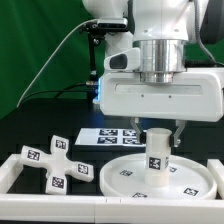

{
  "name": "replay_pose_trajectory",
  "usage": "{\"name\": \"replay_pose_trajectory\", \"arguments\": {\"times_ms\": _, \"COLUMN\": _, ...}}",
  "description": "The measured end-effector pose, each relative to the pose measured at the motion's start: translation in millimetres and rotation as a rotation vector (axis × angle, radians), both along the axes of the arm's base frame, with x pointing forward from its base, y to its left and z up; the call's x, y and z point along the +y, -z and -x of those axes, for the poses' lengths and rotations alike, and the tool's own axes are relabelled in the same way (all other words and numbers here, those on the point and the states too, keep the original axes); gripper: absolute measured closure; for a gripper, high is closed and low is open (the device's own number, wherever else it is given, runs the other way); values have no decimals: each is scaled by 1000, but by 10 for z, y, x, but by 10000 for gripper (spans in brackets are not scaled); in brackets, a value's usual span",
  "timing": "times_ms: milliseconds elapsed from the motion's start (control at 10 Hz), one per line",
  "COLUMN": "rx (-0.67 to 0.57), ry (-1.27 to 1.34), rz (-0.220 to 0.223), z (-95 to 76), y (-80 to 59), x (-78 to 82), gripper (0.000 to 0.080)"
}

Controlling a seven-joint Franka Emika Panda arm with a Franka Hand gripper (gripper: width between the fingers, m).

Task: Assemble round table

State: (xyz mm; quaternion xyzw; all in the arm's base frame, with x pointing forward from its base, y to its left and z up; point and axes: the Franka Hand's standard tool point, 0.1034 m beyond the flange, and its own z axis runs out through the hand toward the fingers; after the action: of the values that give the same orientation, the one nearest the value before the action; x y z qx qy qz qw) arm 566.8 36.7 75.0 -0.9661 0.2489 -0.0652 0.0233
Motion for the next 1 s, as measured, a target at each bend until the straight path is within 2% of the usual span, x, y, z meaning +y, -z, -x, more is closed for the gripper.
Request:
{"name": "replay_pose_trajectory", "arguments": {"times_ms": 400, "rx": 6, "ry": 265, "rz": -51, "z": 16, "y": 2, "x": -23, "gripper": 393}}
{"name": "replay_pose_trajectory", "arguments": {"times_ms": 600, "rx": 8, "ry": 264, "rz": -50, "z": 20, "y": 11, "x": -14, "gripper": 382}}
{"name": "replay_pose_trajectory", "arguments": {"times_ms": 700, "rx": 8, "ry": 264, "rz": -50, "z": 21, "y": 13, "x": -14, "gripper": 217}}
{"name": "replay_pose_trajectory", "arguments": {"times_ms": 800, "rx": 8, "ry": 264, "rz": -50, "z": 22, "y": 15, "x": -14, "gripper": 164}}
{"name": "replay_pose_trajectory", "arguments": {"times_ms": 1000, "rx": 9, "ry": 264, "rz": -49, "z": 23, "y": 18, "x": -14, "gripper": 154}}
